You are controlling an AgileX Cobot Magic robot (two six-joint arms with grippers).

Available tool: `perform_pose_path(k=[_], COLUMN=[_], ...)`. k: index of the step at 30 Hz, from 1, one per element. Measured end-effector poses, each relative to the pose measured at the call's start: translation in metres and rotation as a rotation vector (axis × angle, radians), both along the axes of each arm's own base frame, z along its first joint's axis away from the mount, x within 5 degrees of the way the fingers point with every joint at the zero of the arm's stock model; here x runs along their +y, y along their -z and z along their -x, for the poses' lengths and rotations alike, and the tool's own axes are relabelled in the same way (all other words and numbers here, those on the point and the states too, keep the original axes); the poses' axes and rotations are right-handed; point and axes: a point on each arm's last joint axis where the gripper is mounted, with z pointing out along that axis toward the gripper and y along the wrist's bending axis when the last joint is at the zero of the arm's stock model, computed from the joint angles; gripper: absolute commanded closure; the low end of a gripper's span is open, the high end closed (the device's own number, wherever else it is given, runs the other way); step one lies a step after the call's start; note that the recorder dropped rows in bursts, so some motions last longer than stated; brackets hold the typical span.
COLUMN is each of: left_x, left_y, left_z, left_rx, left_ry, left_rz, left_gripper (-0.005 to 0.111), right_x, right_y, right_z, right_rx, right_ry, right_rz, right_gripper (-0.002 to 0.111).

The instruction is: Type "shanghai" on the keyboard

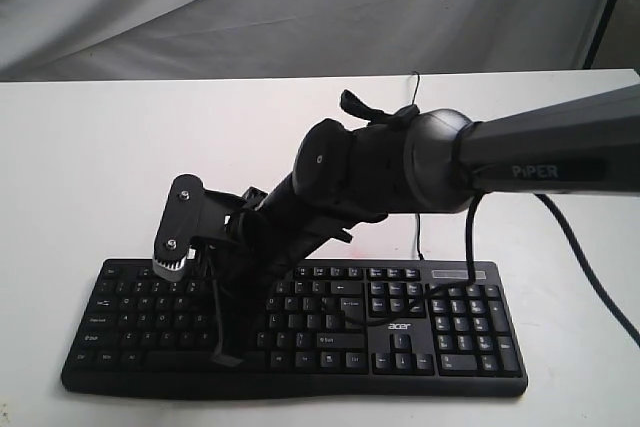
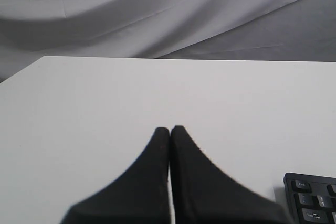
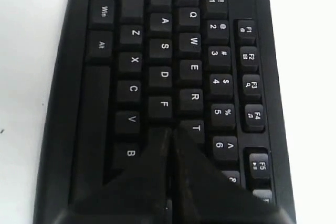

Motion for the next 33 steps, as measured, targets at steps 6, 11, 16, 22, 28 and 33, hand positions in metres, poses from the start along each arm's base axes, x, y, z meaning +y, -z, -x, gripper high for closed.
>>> perform_pose_path(k=[6, 11, 16, 22, 28, 33], left_x=[0.000, 0.000, 0.000, 0.000, 0.000, 0.000], left_y=[0.000, 0.000, 0.000, 0.000, 0.000, 0.000], left_z=[0.000, 0.000, 0.000, 0.000, 0.000, 0.000], left_rx=[0.000, 0.000, 0.000, 0.000, 0.000, 0.000], left_ry=[0.000, 0.000, 0.000, 0.000, 0.000, 0.000], left_rz=[0.000, 0.000, 0.000, 0.000, 0.000, 0.000], left_gripper=[0.106, 0.106, 0.106, 0.106, 0.106, 0.106], right_x=[0.003, 0.009, 0.023, 0.046, 0.076, 0.088], right_y=[-0.001, -0.002, -0.004, 0.001, -0.004, 0.000], right_z=[0.001, 0.003, 0.002, -0.002, -0.007, -0.010], right_rx=[-0.003, -0.018, -0.014, -0.007, -0.003, -0.013], right_ry=[0.011, 0.018, 0.010, 0.001, -0.009, 0.014], right_rz=[-0.012, -0.024, -0.046, -0.066, -0.084, -0.038], right_gripper=[0.108, 0.108, 0.108, 0.108, 0.108, 0.108])
